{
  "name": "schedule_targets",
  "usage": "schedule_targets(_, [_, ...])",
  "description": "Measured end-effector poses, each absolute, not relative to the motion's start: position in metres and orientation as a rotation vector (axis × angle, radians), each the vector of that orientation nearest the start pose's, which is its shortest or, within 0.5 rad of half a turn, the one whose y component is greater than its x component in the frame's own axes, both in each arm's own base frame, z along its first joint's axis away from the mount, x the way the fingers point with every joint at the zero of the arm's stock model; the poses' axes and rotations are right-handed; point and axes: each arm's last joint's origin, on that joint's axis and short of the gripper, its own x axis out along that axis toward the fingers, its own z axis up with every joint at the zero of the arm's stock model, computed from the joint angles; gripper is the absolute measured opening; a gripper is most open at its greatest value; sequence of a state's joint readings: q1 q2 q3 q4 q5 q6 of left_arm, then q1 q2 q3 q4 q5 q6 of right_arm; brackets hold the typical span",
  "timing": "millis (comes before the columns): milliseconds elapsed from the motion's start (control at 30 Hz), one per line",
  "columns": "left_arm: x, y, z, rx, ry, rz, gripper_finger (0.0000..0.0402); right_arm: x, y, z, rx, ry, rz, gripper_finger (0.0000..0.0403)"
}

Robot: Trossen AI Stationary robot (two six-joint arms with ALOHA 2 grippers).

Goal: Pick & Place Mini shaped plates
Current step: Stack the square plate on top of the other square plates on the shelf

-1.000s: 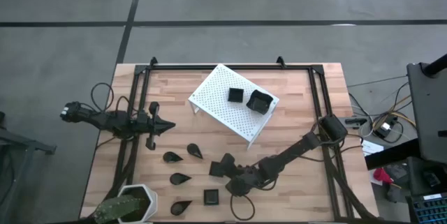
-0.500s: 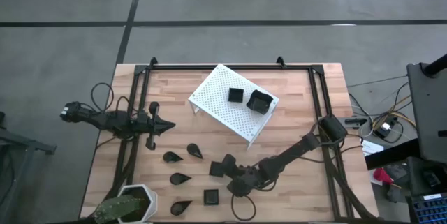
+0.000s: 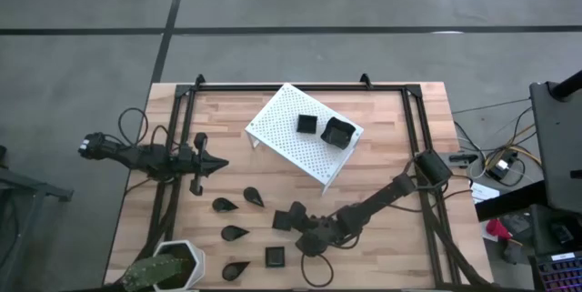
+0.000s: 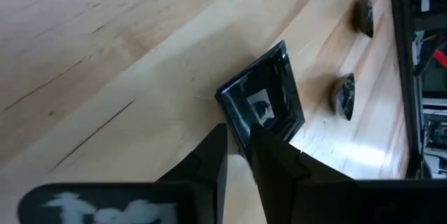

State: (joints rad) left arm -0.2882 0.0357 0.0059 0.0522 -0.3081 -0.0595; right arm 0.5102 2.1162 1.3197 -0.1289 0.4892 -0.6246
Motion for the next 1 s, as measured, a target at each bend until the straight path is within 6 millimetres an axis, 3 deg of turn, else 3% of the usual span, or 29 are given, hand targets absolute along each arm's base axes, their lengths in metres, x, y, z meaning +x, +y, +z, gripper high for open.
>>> schedule_targets(367, [0.097, -0.020, 0.168, -0.066, -0.022, 0.019, 0.0000, 0.382, 0.197, 0.108, -1.061, 0.812, 0.278, 0.0061])
schedule_targets(1000, [0.097, -0.020, 0.168, -0.066, -0.022, 0.019, 0.0000, 0.383, 0.197, 0.109, -1.123, 0.795, 0.252, 0.0052])
